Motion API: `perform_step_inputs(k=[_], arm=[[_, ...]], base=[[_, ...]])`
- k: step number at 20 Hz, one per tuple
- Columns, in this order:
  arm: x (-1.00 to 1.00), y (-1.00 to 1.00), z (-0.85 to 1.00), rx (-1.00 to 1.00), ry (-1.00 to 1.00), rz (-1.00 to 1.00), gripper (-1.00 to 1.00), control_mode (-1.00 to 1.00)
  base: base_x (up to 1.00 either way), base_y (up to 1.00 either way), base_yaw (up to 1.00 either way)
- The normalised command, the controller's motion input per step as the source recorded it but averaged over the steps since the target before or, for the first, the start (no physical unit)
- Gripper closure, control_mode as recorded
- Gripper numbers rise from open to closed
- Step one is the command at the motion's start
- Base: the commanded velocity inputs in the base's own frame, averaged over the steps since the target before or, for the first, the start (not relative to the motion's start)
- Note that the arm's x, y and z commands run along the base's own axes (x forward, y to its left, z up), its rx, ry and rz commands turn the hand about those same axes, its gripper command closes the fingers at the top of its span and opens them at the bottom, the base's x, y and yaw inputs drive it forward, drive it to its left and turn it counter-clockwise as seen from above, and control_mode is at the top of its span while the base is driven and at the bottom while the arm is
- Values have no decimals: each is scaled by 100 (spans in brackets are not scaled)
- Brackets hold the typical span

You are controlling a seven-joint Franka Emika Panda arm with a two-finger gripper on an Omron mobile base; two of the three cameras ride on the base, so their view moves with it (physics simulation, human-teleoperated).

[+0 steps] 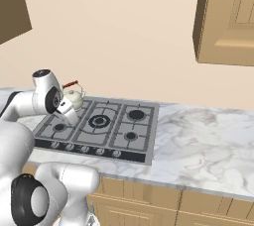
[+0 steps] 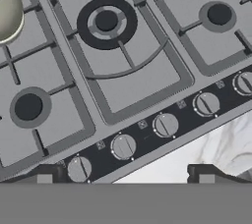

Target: The kettle is done boiling. Turn off the stove, then wait for 300 timesteps before moving the kettle to the dining table.

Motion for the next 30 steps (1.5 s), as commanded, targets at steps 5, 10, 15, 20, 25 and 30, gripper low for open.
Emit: perform_step_inputs(k=[5,10,15,20,25,30], arm=[[14,21,25,0,-10,0,-100,-100],[10,25,23,0,-12,0,-100,-100],[7,13,25,0,-11,0,-100,-100],[19,7,22,0,-5,2,-100,-100],[39,4,8,2,0,5,-100,-100],[44,7,2,3,0,5,-100,-100]], base=[[0,0,0],[0,0,0],[0,0,0],[0,0,0],[0,0,0],[0,0,0]])
